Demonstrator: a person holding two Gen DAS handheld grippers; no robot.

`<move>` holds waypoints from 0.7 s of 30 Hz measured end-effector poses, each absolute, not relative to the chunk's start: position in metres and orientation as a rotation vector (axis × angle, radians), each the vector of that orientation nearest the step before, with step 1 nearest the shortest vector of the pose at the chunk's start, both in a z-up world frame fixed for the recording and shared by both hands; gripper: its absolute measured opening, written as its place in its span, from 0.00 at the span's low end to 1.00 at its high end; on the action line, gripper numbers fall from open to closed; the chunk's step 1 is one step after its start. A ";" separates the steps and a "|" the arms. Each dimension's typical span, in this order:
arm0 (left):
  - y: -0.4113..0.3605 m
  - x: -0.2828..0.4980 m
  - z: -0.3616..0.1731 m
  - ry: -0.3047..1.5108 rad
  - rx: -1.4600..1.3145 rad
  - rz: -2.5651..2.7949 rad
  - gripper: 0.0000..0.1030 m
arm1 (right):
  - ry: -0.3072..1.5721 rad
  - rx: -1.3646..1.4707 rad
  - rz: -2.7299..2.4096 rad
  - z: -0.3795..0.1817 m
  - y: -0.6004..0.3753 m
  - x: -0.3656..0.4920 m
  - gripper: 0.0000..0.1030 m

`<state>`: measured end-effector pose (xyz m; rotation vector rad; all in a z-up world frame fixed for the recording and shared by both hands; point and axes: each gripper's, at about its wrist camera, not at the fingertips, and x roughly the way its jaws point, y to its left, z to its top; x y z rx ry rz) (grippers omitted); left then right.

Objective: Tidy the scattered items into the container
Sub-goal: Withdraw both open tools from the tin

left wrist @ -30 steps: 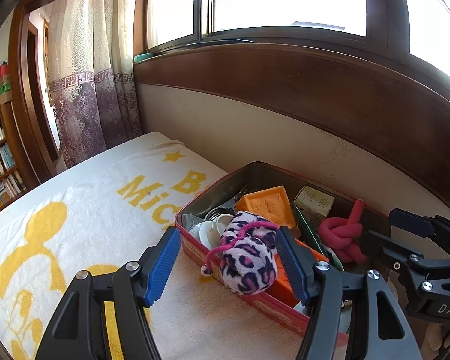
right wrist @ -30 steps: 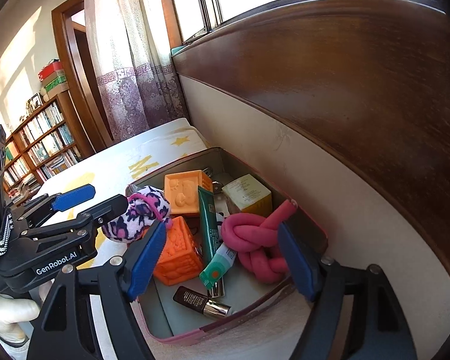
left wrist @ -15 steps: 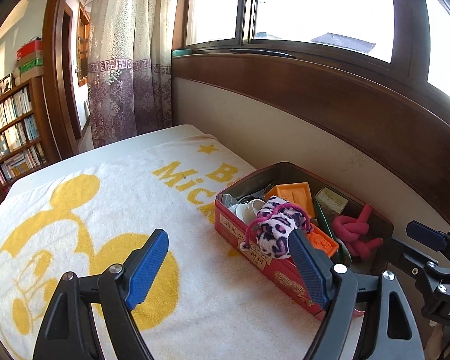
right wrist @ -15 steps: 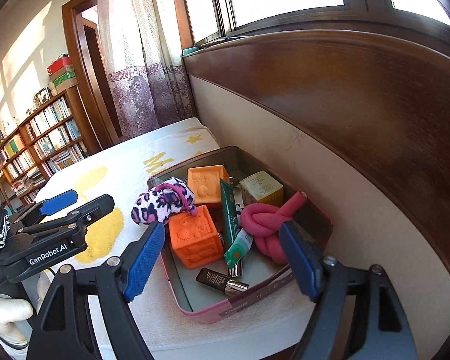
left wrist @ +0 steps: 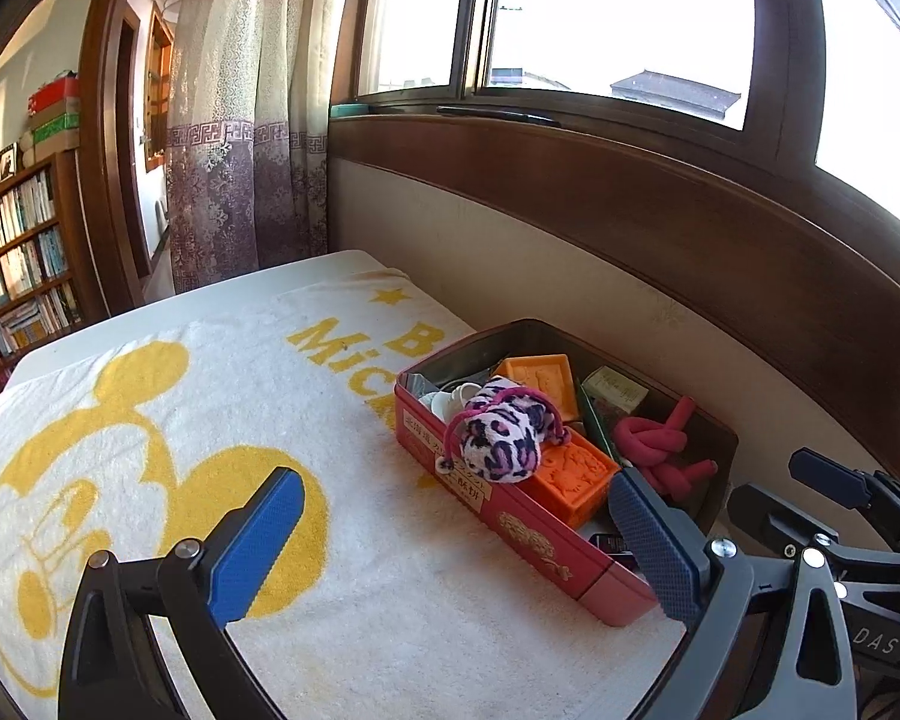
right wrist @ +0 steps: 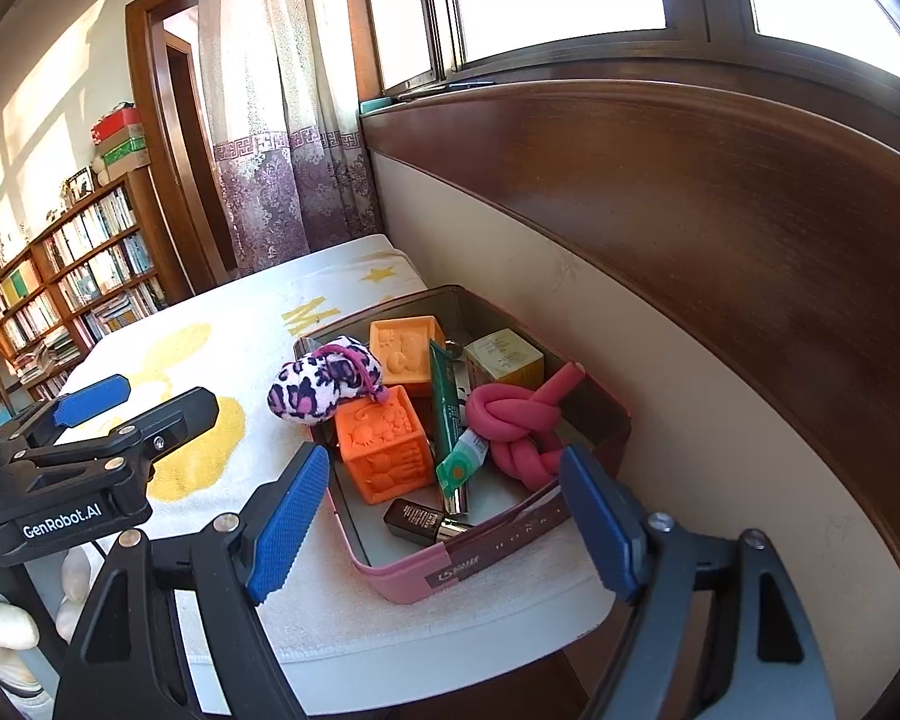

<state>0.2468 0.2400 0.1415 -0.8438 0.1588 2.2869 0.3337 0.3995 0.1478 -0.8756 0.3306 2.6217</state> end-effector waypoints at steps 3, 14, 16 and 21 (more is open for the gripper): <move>0.248 0.251 0.140 0.200 -0.868 2.282 1.00 | 0.329 -0.876 2.613 0.147 0.401 0.338 0.80; 0.266 0.268 0.136 0.252 -0.850 2.236 1.00 | 0.363 -0.873 2.578 0.139 0.416 0.351 0.80; 0.268 0.267 0.135 0.249 -0.858 2.227 1.00 | 0.367 -0.870 2.574 0.139 0.418 0.352 0.80; 0.272 0.269 0.131 0.263 -0.843 2.224 1.00 | 0.377 -0.871 2.557 0.136 0.423 0.354 0.80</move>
